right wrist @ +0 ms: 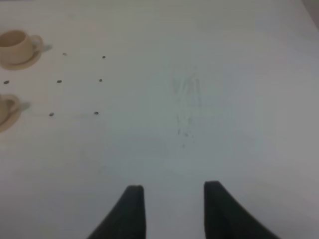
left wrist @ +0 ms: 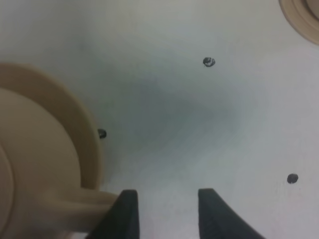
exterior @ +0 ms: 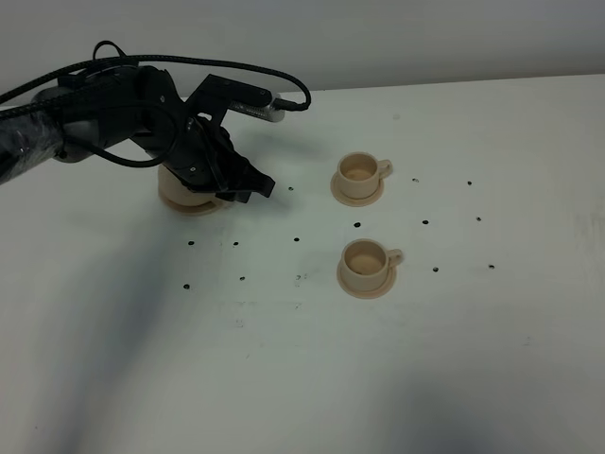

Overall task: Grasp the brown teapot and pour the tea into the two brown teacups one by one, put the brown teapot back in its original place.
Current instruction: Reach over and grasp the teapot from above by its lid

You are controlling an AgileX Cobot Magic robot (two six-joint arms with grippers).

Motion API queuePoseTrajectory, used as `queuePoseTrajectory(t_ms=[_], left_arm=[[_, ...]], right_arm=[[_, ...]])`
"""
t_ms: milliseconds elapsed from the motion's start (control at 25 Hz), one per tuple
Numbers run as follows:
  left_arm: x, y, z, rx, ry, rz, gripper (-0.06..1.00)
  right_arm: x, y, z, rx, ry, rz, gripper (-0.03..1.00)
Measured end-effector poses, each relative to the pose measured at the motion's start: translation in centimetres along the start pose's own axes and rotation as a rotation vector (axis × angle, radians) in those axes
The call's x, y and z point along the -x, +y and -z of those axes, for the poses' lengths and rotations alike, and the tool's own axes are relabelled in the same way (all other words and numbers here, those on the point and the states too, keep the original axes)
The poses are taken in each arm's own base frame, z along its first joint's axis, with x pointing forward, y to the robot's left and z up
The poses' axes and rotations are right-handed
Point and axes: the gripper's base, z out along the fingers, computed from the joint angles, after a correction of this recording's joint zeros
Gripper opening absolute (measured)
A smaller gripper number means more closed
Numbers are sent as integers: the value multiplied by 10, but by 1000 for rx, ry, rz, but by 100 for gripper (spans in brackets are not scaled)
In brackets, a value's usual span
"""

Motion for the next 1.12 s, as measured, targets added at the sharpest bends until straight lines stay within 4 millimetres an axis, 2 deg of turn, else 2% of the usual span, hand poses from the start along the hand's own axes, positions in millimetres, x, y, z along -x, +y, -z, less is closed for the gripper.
queuePoseTrajectory(t_ms=[600,920,1120], left_arm=[[-4,6,1,6,37,59,28],[-23,15,-7,13,68,99,28],[-24,19,-2,24,62,99,28]], right_arm=[[0,0,0,0,0,1,31],[0,0,0,0,0,1,31],[0,0,0,0,0,0,31]])
